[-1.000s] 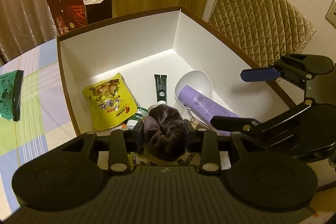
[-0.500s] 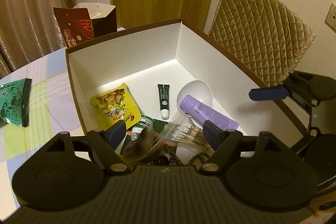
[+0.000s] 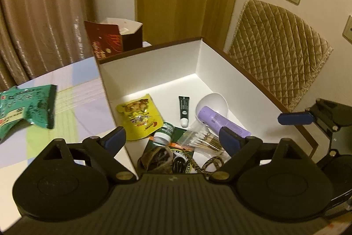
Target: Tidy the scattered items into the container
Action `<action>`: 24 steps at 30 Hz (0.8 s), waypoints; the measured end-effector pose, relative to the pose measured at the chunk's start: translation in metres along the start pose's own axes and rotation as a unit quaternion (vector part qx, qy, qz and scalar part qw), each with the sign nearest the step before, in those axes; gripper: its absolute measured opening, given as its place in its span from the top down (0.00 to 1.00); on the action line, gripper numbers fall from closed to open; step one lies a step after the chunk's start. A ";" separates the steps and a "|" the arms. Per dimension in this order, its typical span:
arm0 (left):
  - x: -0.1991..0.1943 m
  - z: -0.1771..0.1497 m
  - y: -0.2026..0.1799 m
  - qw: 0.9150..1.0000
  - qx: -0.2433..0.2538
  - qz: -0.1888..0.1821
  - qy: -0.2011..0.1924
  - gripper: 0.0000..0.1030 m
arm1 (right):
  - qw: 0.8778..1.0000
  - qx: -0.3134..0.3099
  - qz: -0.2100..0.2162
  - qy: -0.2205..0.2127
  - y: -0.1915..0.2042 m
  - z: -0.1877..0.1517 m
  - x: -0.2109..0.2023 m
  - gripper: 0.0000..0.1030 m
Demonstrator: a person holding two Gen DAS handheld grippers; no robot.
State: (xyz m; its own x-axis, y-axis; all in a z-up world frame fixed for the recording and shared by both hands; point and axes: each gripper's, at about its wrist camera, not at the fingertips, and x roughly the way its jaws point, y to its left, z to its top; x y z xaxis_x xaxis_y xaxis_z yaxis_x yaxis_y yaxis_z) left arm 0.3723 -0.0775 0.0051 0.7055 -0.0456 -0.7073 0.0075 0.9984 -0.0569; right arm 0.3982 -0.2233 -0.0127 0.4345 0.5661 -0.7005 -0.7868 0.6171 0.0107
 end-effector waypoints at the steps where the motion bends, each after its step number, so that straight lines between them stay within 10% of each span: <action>1: -0.005 -0.001 0.000 1.000 -0.002 0.003 -0.002 0.09 | 1.000 0.004 -0.002 -0.001 0.001 0.000 -0.003 0.02; 24: -0.105 -0.051 -0.006 0.995 -0.047 0.087 -0.015 0.03 | 0.994 0.110 -0.014 -0.024 0.021 -0.025 -0.070 0.02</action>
State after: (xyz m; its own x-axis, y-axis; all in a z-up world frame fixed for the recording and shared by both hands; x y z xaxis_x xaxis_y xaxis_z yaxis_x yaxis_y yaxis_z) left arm 0.2619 -0.0808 0.0432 0.7111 0.1302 -0.6910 -0.1820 0.9833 -0.0020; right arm 0.3400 -0.2634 0.0186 0.4790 0.5701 -0.6675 -0.6620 0.7340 0.1518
